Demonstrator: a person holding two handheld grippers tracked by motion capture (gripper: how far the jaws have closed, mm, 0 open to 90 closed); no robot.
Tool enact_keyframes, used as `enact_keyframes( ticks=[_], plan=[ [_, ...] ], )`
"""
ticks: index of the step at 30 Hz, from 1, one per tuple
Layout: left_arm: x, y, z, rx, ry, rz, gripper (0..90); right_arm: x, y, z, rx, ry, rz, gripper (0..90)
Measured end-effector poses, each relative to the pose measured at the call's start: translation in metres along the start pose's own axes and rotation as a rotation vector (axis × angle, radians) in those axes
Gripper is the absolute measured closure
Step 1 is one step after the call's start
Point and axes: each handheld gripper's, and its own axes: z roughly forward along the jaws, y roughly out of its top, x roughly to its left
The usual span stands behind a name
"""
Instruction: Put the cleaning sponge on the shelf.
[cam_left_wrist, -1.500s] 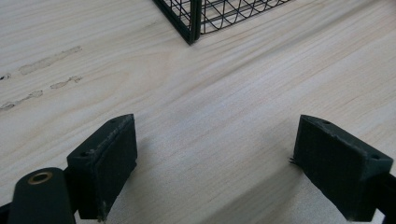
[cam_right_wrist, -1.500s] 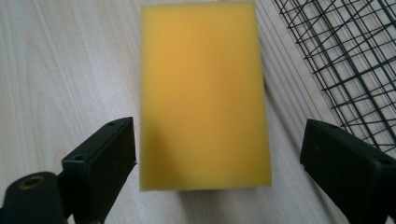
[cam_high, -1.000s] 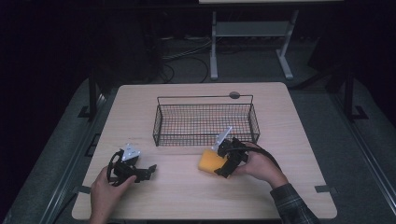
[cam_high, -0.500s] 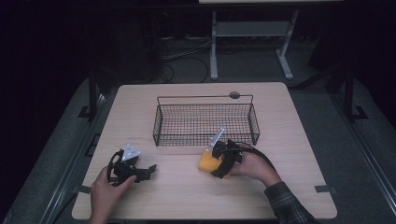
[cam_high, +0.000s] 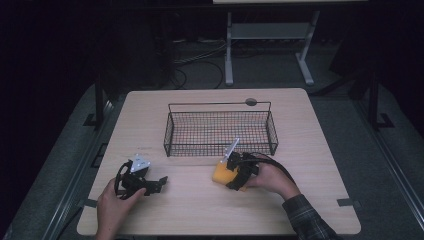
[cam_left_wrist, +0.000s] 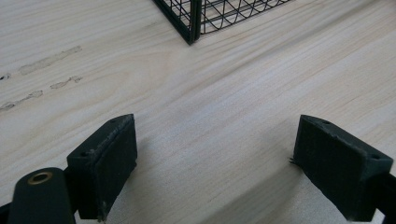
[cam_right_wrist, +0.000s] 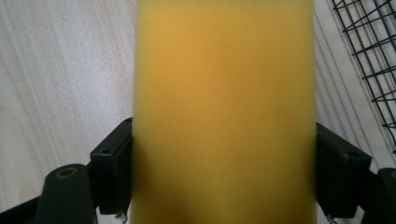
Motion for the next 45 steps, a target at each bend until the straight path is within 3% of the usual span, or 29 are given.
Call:
enact_keyframes(
  ticks=[10,19,45],
  plan=[
    [0.0,0.0,0.0,0.0,0.0,0.0,12.7,-0.002,-0.002,-0.004,-0.008,0.003,0.01,22.3],
    [0.0,0.0,0.0,0.0,0.0,0.0,12.7,-0.004,-0.007,-0.019,-0.048,-0.001,0.032,22.3],
    [0.0,0.0,0.0,0.0,0.001,0.001,12.7,-0.011,-0.027,-0.054,-0.082,-0.016,0.075,22.4]
  ],
)
